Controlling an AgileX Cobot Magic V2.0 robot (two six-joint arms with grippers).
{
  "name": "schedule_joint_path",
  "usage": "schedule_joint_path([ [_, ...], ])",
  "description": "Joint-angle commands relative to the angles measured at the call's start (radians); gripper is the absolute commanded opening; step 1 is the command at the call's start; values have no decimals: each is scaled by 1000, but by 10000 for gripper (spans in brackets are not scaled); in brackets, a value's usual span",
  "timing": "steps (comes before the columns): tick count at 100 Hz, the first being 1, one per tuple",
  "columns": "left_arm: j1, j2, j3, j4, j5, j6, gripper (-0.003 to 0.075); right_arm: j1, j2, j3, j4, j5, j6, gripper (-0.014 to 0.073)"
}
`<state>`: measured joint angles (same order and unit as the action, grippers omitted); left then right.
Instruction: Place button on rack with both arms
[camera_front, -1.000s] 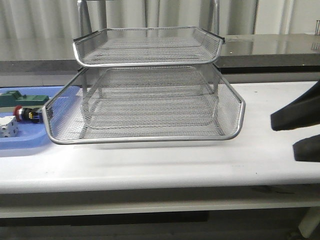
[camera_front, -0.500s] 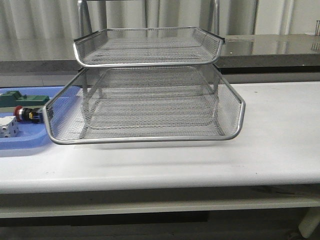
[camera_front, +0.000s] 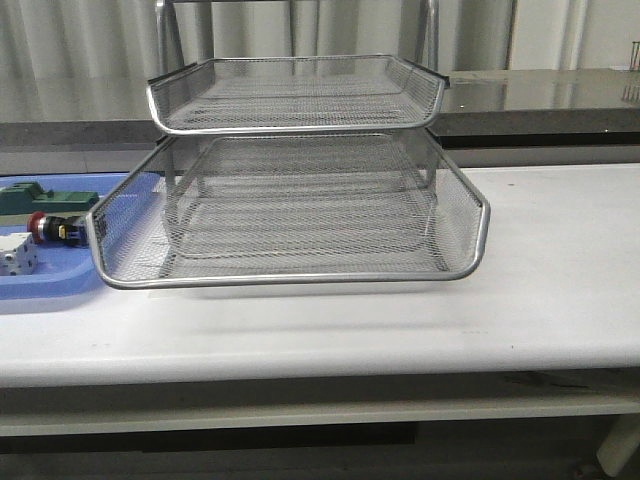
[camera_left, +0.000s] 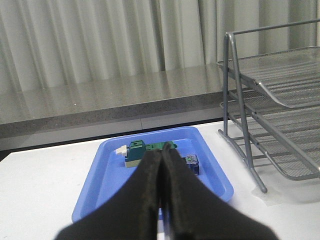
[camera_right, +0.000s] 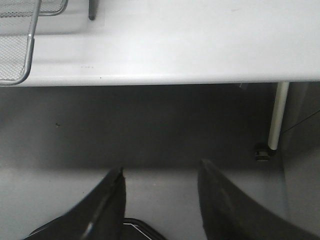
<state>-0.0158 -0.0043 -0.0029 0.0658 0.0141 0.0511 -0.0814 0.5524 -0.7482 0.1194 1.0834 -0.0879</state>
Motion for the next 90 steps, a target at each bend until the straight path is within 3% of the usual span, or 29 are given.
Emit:
schedule_joint_path([
  [1, 1, -32, 55, -7, -82, -11, -21, 14, -18, -33, -25, -34, 2, 347],
  [38, 1, -32, 55, -7, -82, -11, -21, 83, -43, -32, -57, -23, 2, 80],
  [54, 1, -32, 55, -7, -82, -11, -21, 93, -43, -32, -65, -24, 2, -77],
  [90, 1, -32, 55, -7, -82, -11, -21, 93, -43, -32, -55, 26, 2, -69],
])
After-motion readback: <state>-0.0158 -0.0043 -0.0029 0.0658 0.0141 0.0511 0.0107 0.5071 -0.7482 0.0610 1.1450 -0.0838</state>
